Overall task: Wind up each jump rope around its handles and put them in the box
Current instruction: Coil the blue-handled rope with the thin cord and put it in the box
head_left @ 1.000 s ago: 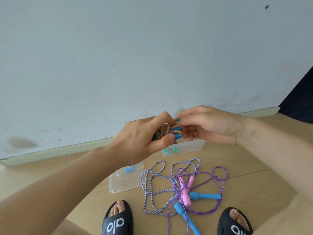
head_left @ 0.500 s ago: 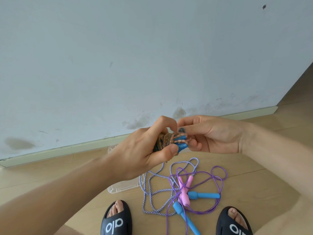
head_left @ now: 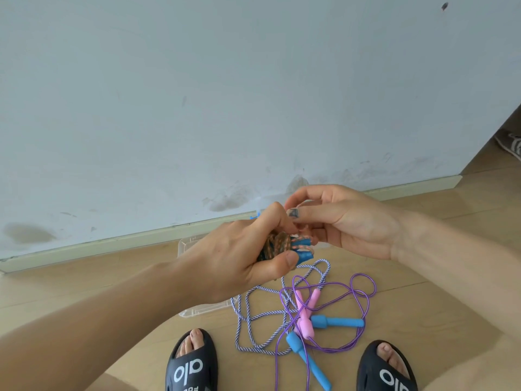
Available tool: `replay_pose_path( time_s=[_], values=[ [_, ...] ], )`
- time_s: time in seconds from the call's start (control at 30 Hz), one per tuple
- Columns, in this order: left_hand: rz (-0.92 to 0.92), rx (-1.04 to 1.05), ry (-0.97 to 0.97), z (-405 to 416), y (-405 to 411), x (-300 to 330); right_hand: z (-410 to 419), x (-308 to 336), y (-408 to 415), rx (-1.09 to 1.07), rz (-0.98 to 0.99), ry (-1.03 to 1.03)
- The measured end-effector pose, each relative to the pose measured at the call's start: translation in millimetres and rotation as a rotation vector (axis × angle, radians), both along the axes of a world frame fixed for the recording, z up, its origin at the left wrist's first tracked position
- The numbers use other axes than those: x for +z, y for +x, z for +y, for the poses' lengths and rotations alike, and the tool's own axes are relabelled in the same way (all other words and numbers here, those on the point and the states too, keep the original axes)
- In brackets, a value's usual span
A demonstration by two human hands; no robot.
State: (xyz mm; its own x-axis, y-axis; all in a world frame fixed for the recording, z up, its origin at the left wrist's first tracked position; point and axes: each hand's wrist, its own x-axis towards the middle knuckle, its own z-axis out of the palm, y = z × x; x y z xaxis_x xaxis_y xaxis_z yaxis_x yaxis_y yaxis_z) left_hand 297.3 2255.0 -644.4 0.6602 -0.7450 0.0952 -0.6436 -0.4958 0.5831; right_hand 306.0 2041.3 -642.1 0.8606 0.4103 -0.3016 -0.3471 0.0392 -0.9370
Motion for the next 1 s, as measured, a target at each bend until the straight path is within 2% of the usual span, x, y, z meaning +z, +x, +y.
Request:
replay_pose_path(
  time_s=[0.17, 0.3, 0.43, 0.57, 0.73, 1.0],
  values=[
    [-0.060, 0.028, 0.051, 2, 3, -1, 2, -5, -6, -0.069, -0.125, -0.124],
    [-0.077, 0.039, 0.064, 2, 6, -2, 2, -6, -9, -0.094, -0.097, -0.192],
    [-0.090, 0.022, 0.085, 0, 5, -3, -7, 1, -5, 0.013, 0.064, -0.145],
    [-0.088, -0.007, 0.088, 0, 5, -4, -20, 9, -2, 0.144, 0.123, -0.152],
    [-0.075, -0.026, 0.060, -4, 3, -2, -18, 7, -3, 0.129, 0.172, -0.103],
    [-0.100, -0.011, 0.079, -4, 8, -2, -9, 3, -9, -0.038, 0.152, 0.035]
  ],
)
